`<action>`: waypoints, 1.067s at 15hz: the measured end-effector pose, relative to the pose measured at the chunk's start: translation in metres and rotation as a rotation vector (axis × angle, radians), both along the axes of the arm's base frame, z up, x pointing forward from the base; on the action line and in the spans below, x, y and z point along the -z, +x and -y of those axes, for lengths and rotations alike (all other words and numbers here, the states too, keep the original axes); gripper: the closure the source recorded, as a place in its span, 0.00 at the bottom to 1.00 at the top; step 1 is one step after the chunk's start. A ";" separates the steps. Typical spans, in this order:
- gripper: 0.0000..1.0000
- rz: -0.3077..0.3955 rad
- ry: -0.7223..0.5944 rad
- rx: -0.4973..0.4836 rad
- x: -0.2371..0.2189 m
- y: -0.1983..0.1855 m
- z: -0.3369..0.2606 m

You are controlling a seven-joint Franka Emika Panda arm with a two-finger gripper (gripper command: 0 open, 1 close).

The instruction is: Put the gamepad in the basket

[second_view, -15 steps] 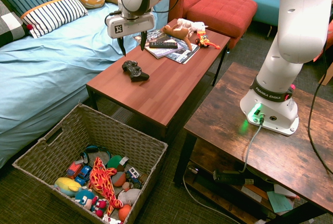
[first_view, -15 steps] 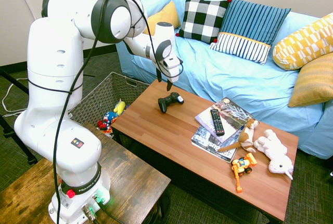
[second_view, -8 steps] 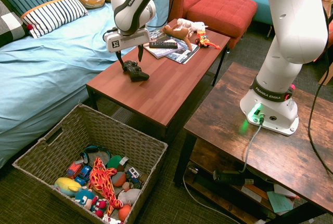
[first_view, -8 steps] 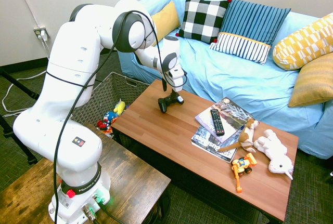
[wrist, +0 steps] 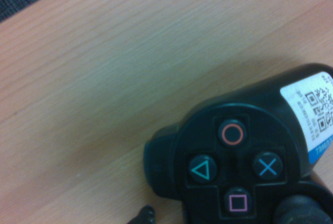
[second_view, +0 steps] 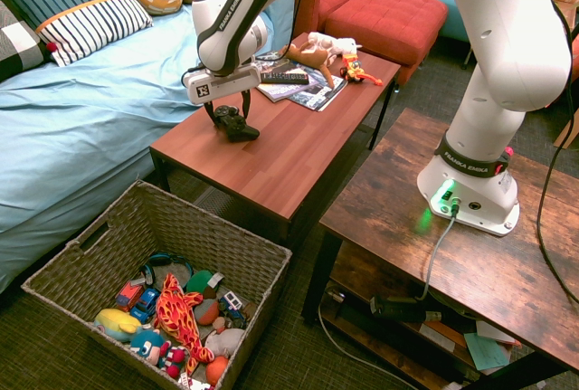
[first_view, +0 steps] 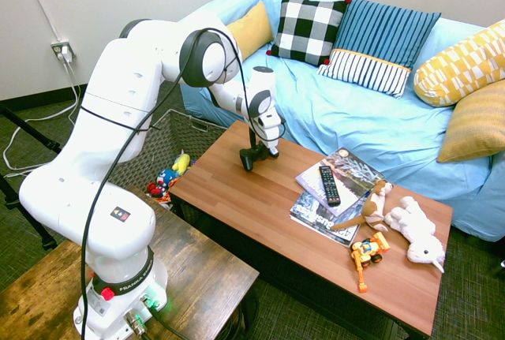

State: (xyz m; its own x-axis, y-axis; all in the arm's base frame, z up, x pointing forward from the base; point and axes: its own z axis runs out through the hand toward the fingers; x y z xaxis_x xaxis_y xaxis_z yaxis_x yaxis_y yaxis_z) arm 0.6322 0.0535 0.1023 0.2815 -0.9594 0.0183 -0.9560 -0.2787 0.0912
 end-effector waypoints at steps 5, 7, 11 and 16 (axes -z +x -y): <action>1.00 -0.002 0.013 0.008 0.003 0.004 -0.008; 1.00 -0.003 0.016 0.009 0.005 0.005 -0.010; 1.00 -0.004 0.032 0.015 0.005 0.004 -0.013; 1.00 0.044 0.091 -0.016 -0.034 0.012 -0.019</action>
State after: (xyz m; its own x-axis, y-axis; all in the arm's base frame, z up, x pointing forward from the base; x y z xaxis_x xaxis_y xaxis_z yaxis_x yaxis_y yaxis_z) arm 0.6440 0.0727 0.1359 0.2981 -0.9529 -0.0564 -0.9537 -0.2997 0.0231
